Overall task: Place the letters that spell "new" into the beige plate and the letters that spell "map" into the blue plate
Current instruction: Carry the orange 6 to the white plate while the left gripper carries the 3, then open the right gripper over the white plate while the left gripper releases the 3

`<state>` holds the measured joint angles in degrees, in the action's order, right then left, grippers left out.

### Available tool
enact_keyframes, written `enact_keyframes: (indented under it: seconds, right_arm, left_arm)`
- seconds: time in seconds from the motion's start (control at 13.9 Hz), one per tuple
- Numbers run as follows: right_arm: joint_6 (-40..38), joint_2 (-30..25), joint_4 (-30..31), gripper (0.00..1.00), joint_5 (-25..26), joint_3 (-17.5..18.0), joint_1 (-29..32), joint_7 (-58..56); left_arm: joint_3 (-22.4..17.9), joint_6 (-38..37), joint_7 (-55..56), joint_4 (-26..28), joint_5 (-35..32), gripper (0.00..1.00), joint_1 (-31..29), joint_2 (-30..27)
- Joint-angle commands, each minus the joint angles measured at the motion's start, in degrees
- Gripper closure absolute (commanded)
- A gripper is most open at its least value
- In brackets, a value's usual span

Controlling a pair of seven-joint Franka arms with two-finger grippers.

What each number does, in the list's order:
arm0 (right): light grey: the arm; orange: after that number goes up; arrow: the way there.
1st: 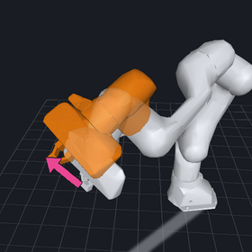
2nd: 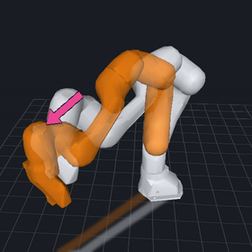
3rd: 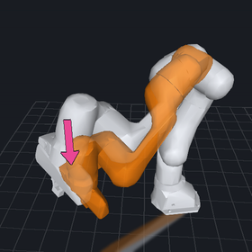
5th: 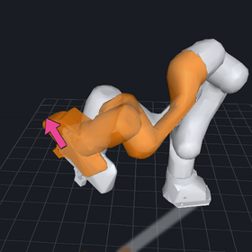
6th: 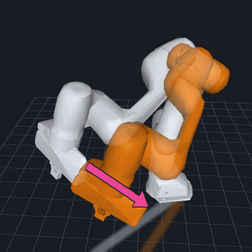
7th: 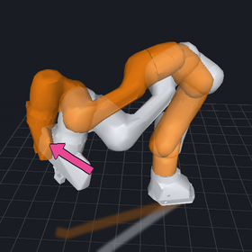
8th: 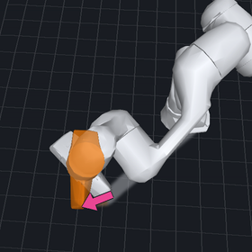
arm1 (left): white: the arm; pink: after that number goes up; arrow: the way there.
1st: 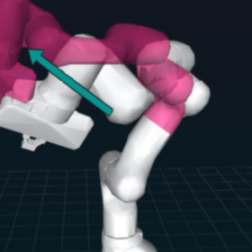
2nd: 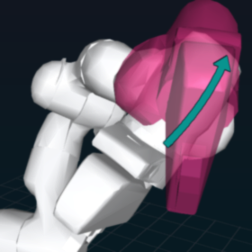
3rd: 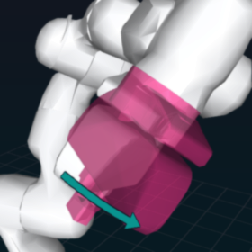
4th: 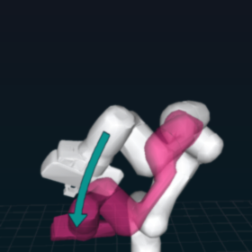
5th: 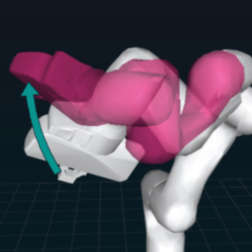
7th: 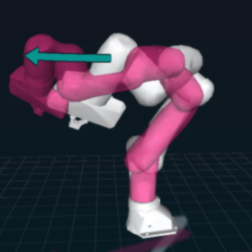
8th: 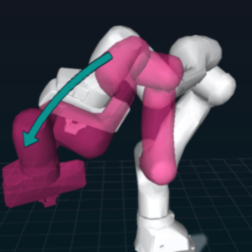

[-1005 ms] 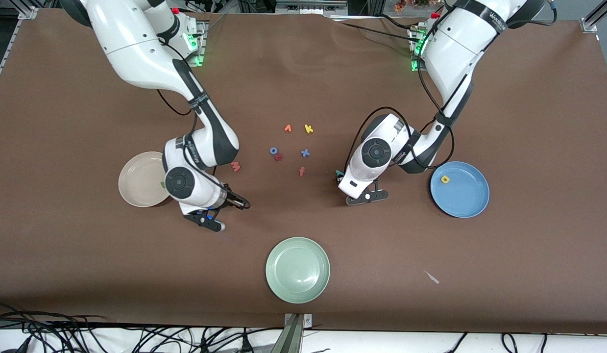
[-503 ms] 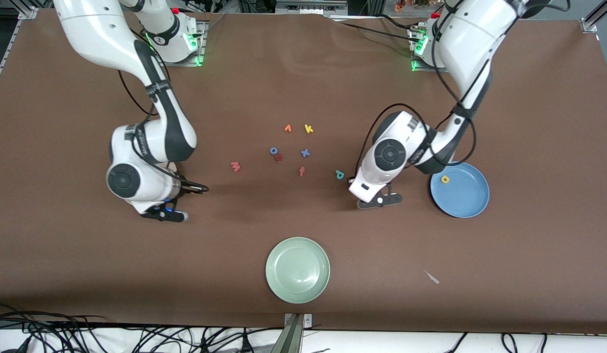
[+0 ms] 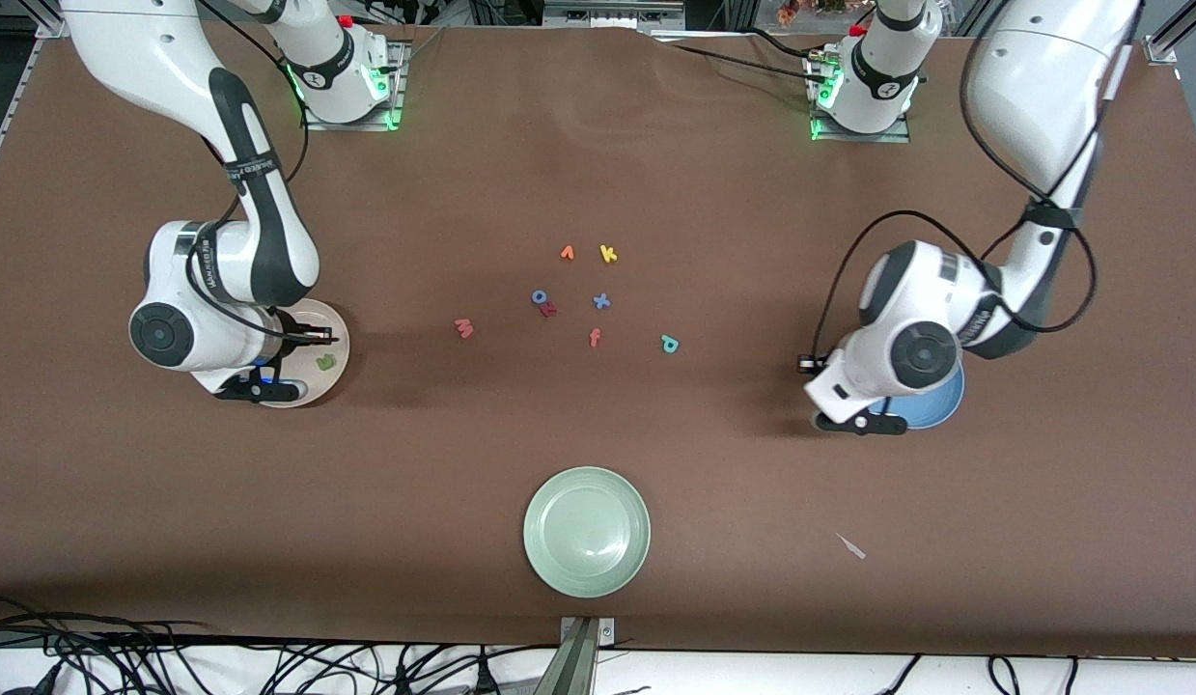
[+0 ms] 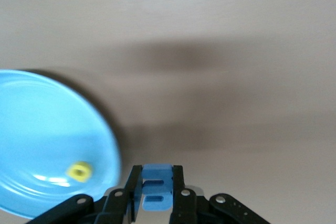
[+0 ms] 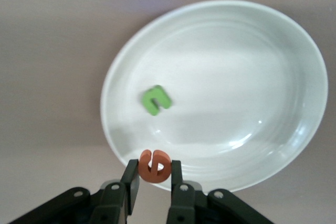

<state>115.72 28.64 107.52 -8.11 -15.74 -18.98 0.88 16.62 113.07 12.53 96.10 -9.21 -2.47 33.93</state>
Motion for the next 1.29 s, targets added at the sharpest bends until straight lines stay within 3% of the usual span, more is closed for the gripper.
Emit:
enact_keyframes:
  seconds: [0.0,0.14,0.29,0.36,0.43,0.5,0.65,0.86,1.08,1.22]
  right_arm:
    - [0.6,-0.1,0.2,0.0,-0.3,0.0,0.3,-1.0]
    - [-0.7,-0.6,-1.2,0.0,-0.7,0.7,-0.5,-0.2]
    - [-0.7,-1.0,-1.3,0.0,-0.8,3.2,-1.1,3.1]
    - [-0.7,-1.0,-1.3,0.0,-0.7,4.7,-1.1,3.3]
    - [-0.2,-1.0,-1.4,0.0,-0.7,6.6,-1.1,3.4]
    - [0.2,-1.0,-1.4,0.0,-0.7,7.9,-1.1,3.3]
    - [1.9,-1.2,-1.3,0.0,-0.7,10.8,-1.1,3.3]
    - [7.1,-3.2,1.5,0.0,-0.6,14.5,-1.2,3.4]
    - [17.2,-6.0,8.2,0.0,0.3,17.8,-1.2,3.3]
    - [24.2,-6.0,11.8,0.0,1.7,19.6,-1.3,2.9]
  left_arm:
    - [0.7,-0.7,-9.8,2.5,-2.0,1.0,-5.8,-1.8]
    - [0.4,-0.7,-13.9,3.5,-2.0,0.99,-8.4,-1.6]
    - [0.3,-0.7,-14.5,4.5,-3.9,0.81,-11.3,-1.1]
    - [0.3,-0.7,-14.7,5.1,-6.4,0.65,-12.2,-0.9]
    - [0.3,-0.7,-14.8,5.1,-8.3,0.28,-12.4,-0.9]
    - [0.3,-0.8,-14.8,5.1,-9.4,0.0,-12.6,-1.0]
    - [1.2,-2.7,-14.6,4.3,-9.2,0.0,-12.0,-1.4]
    - [8.2,-4.4,-10.5,2.3,-8.5,0.0,-11.7,-2.3]
    - [15.4,-4.2,-2.4,2.3,-8.5,0.0,-10.9,-1.8]
    - [16.4,-3.4,5.6,2.0,-8.5,0.0,-5.6,-0.5]
